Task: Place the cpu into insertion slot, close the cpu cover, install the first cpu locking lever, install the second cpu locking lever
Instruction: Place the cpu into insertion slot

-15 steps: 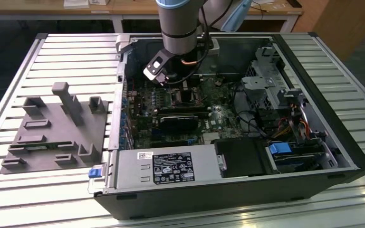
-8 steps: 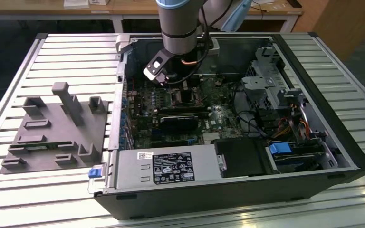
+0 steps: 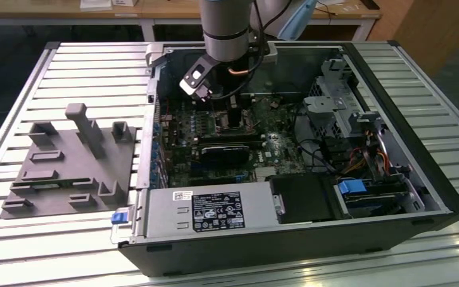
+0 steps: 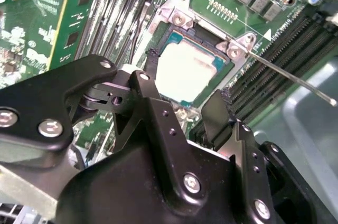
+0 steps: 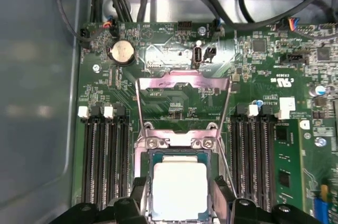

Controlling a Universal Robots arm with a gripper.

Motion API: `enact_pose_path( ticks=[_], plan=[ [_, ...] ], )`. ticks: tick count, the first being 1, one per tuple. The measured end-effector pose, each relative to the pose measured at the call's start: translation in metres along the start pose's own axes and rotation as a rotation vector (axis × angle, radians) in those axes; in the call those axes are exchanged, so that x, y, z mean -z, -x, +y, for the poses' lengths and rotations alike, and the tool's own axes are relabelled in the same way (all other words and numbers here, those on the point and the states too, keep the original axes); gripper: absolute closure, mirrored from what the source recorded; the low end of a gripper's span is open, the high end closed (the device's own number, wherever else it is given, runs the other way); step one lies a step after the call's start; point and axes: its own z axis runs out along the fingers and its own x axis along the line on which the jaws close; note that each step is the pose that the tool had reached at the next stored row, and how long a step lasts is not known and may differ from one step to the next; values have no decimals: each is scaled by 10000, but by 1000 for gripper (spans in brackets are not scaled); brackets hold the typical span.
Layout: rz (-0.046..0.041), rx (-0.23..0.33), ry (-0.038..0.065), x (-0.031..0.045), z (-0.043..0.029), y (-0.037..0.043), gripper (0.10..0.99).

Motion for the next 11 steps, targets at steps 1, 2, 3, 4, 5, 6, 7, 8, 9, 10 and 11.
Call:
enact_pose_path(
  ticks=[1, 2, 3, 4, 5, 6, 7, 8, 9, 10, 11],
  plan=[
    [0, 0, 0, 14, 2, 0, 478],
    [3, 0, 1, 15, 2, -1, 478],
    [9, -1, 2, 14, 2, -1, 478],
    [13, -1, 1, 15, 2, -1, 478],
    [16, -2, 0, 15, 2, 0, 478],
    [21, -3, 0, 15, 2, 0, 478],
    [25, -3, 0, 15, 2, 0, 478],
    [30, -4, 0, 15, 2, 0, 494],
    [35, -4, 0, 15, 2, 0, 557],
    [39, -5, -1, 15, 2, 0, 557],
    [43, -6, -1, 15, 2, 0, 616]
  ],
)
